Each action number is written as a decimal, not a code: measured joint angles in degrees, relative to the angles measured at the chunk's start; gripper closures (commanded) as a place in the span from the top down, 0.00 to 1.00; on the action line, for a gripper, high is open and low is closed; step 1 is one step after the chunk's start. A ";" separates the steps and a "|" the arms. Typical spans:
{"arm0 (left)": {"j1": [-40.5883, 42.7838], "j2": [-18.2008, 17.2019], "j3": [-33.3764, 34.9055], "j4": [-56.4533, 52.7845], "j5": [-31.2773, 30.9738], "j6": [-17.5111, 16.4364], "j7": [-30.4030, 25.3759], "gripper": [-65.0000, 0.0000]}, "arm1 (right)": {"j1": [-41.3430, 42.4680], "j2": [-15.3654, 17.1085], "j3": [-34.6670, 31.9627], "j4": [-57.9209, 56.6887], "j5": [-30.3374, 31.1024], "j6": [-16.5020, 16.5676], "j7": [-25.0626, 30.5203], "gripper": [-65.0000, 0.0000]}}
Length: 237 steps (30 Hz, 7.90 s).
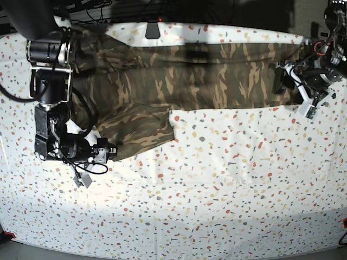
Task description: Fold the T-shirt properly
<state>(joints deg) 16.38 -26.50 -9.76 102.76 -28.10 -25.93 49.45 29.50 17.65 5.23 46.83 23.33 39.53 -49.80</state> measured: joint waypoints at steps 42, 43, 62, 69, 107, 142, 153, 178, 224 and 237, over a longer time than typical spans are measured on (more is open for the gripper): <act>-0.02 -0.13 -0.02 6.88 3.08 0.00 -2.60 0.56 | -41.11 14.51 -0.39 70.99 48.92 0.20 -26.77 0.00; -0.02 -0.13 0.02 7.17 2.99 -0.04 -2.60 0.56 | -42.80 15.17 -0.37 72.30 48.81 0.20 -26.84 0.00; -0.04 -0.15 0.04 7.26 3.02 -0.13 -2.58 0.56 | -69.79 18.95 18.14 84.15 51.76 0.22 -26.10 0.00; -0.02 -0.15 0.04 7.26 3.04 0.00 -2.60 0.56 | -58.38 11.30 22.45 84.15 47.04 0.22 -22.27 0.00; 0.26 -0.17 0.04 7.26 3.04 0.00 -2.29 0.56 | -51.71 8.85 22.43 71.82 15.34 0.20 -7.15 0.00; 0.28 -0.17 0.04 7.26 3.02 -0.02 -1.29 0.56 | -46.82 8.57 22.43 69.22 9.81 -1.81 -15.41 0.36; 0.57 -0.17 0.04 7.26 -0.15 0.07 1.95 0.56 | -46.80 8.55 22.43 69.20 21.16 -1.99 -8.31 0.57; -10.25 13.16 -0.52 -27.36 -3.89 -7.58 -12.24 0.56 | -33.86 3.78 -3.10 39.36 -9.57 -10.45 4.98 0.57; 1.03 8.55 -0.74 -12.70 5.46 -0.26 -8.41 0.43 | -28.22 3.61 -3.21 36.04 -9.70 -10.73 3.76 0.57; -8.74 8.55 -0.76 -20.87 3.52 -3.23 -3.04 0.43 | -27.74 3.61 -3.21 35.50 -9.73 -10.82 3.06 0.57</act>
<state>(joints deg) 7.64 -17.96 -10.52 81.89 -24.58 -29.17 46.41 1.76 21.26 2.02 82.32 13.61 28.71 -46.74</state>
